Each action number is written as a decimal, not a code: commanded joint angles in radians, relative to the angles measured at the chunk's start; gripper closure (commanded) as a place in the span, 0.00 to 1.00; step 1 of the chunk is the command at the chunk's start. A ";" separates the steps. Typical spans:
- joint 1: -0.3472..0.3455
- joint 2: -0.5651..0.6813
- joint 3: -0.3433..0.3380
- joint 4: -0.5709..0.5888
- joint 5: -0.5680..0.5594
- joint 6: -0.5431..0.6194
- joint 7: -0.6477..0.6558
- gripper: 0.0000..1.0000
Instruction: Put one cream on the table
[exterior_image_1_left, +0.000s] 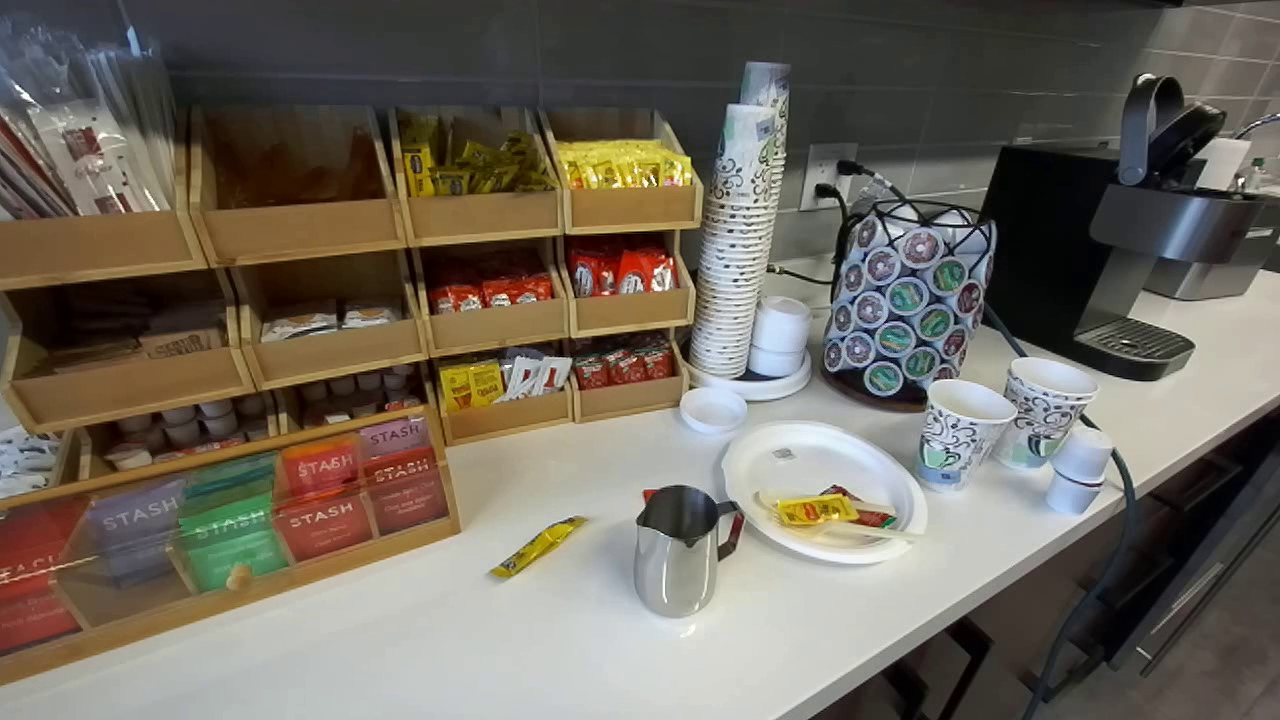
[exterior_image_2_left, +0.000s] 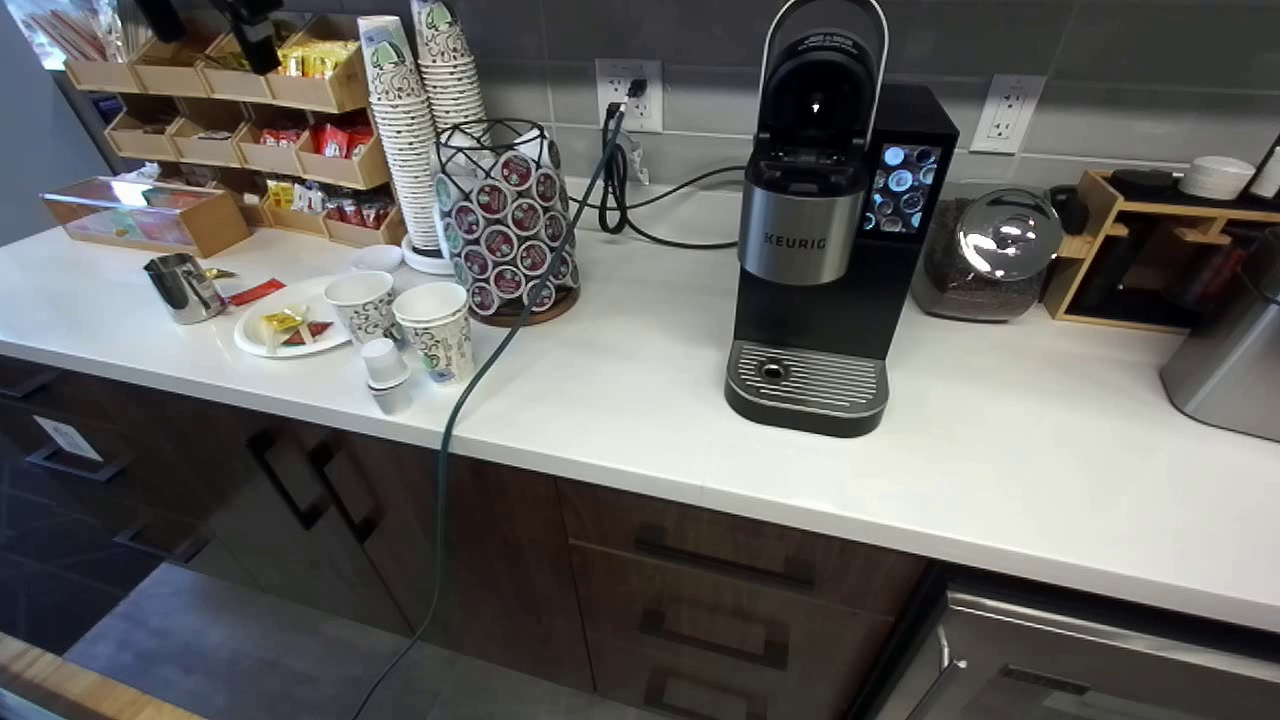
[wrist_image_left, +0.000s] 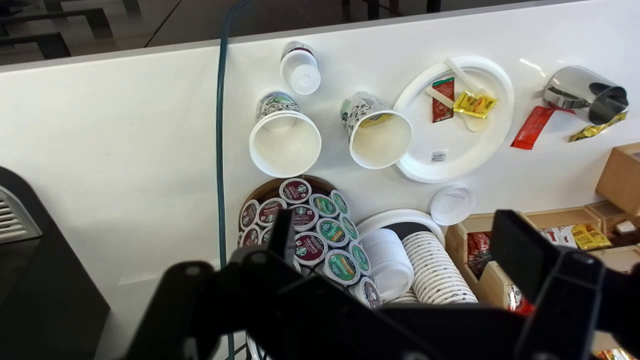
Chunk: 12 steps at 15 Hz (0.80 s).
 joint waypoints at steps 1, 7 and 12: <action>-0.024 0.005 0.018 0.002 0.014 -0.003 -0.011 0.00; -0.035 0.000 0.036 -0.009 0.019 0.029 0.031 0.00; -0.015 0.136 0.112 0.008 0.113 0.199 0.209 0.00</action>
